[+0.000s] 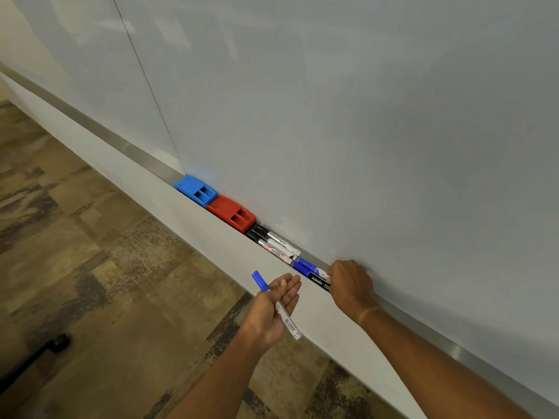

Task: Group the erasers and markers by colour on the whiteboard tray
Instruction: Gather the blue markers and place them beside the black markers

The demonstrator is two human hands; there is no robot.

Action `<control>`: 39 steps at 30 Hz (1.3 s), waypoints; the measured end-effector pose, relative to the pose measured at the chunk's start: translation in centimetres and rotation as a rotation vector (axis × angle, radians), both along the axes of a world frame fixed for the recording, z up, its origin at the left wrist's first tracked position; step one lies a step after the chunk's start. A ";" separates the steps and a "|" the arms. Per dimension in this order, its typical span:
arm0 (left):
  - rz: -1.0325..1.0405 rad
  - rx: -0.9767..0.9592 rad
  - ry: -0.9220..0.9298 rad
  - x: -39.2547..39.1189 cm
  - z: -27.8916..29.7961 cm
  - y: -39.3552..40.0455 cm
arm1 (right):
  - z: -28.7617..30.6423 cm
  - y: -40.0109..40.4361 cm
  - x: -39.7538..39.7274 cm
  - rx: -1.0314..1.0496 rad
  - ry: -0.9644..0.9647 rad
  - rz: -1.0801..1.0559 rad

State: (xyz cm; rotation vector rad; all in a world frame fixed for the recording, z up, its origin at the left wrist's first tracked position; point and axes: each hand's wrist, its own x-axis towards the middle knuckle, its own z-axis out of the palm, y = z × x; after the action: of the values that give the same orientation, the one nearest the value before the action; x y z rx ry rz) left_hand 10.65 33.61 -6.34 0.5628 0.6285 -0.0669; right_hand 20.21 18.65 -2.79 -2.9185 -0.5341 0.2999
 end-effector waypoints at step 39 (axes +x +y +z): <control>-0.309 1.102 -0.059 0.1 2.2 -2.3 | 0.6 0.2 -3.7 0.771 0.254 -0.018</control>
State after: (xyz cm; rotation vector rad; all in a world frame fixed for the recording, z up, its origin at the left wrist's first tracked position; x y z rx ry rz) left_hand 10.77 31.35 -4.14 1.7202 0.4762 0.0139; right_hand 16.55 18.88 -2.18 -2.1041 -0.4502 0.3571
